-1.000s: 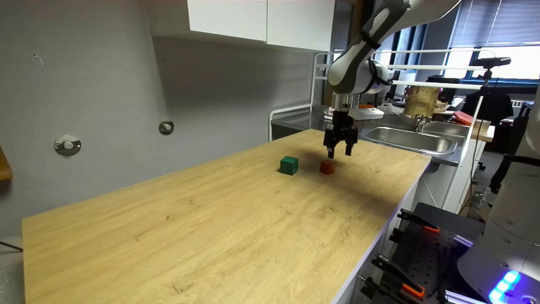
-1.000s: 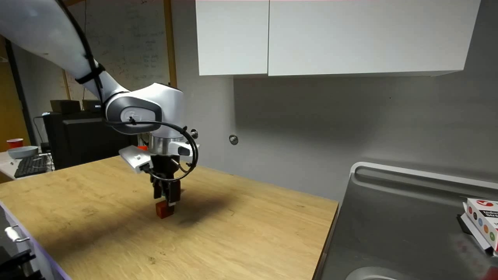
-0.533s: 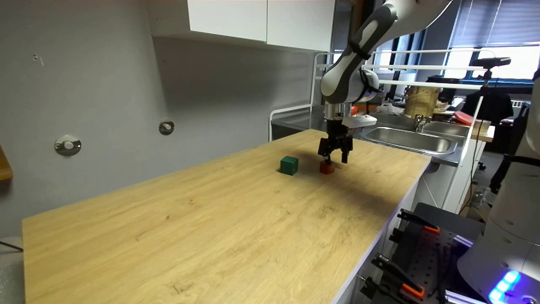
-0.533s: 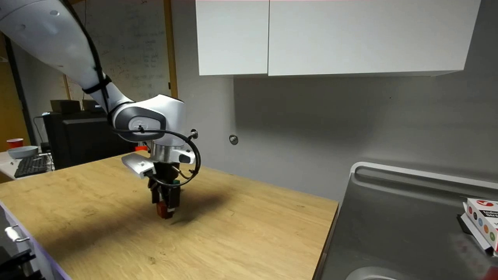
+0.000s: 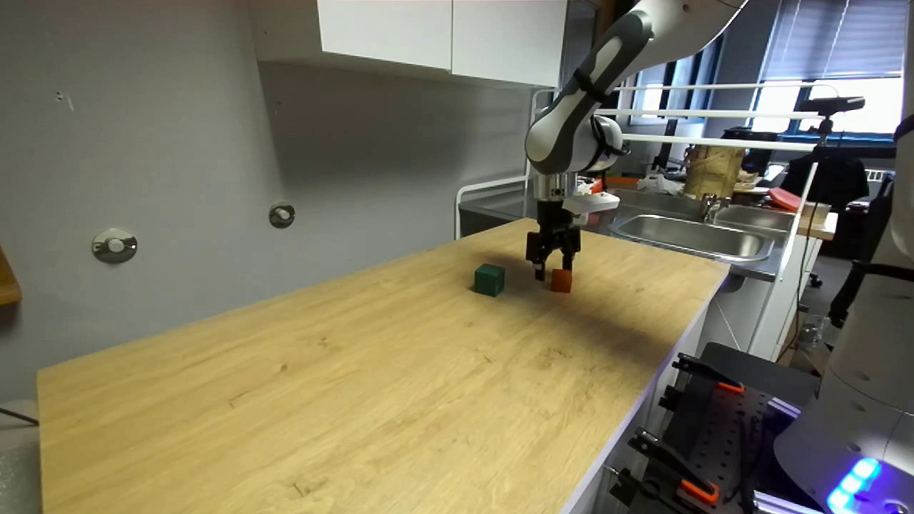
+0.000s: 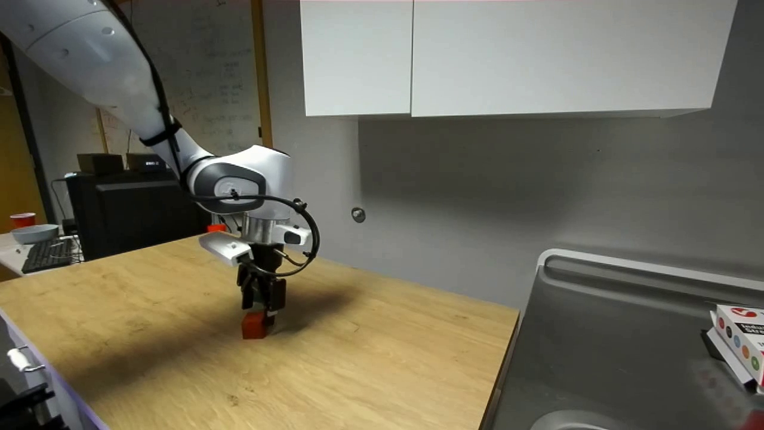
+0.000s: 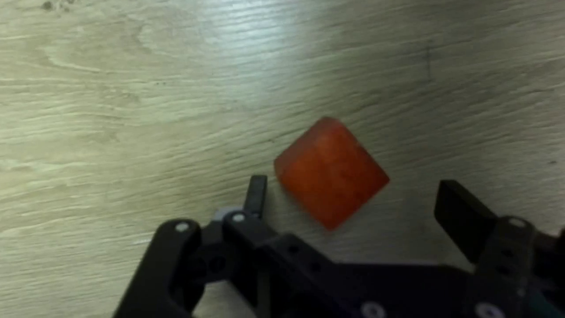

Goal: Put the orange cube on top of the green cube

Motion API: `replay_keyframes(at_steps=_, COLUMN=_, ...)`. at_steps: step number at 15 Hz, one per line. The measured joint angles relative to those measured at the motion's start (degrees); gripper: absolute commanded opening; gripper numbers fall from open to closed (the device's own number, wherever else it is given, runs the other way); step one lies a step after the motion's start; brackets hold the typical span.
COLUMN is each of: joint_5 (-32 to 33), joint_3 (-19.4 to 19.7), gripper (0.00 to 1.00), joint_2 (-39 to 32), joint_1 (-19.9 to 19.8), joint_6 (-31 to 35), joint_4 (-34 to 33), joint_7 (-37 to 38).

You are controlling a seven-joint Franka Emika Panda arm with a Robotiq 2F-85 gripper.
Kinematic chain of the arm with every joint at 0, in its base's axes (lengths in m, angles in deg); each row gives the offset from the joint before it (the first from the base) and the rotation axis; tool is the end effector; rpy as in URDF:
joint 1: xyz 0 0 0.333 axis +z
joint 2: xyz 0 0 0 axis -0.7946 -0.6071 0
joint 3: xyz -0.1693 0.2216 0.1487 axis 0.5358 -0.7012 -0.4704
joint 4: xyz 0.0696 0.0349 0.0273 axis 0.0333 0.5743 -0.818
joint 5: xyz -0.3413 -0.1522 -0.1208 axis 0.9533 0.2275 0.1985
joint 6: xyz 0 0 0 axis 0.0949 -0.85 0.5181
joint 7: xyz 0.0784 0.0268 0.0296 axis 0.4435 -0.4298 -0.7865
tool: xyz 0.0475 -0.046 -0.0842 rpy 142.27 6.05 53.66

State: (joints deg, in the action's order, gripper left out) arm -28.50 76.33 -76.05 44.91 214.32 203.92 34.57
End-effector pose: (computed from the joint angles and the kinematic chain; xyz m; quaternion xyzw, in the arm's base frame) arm 0.5043 -0.1450 0.2445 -0.9928 0.0923 0.0734 0.0204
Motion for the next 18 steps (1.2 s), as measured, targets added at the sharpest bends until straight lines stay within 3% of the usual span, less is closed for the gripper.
replay_keyframes(at_steps=1, joint_5=0.21, joint_3=-0.03, gripper=0.7, joint_2=-0.38, joint_1=0.0, joint_6=-0.1, joint_4=-0.28, joint_7=0.0)
replay_keyframes(at_steps=8, joint_5=2.1, joint_3=0.4, gripper=0.19, joint_2=-2.38, joint_1=-0.42, joint_6=-0.21, joint_4=-1.04, joint_7=0.04)
replay_keyframes(at_steps=18, joint_5=3.25, joint_3=1.16, gripper=0.19, joint_2=-0.87, joint_1=-1.1, joint_6=-0.28, joint_4=-2.44, joint_7=1.61)
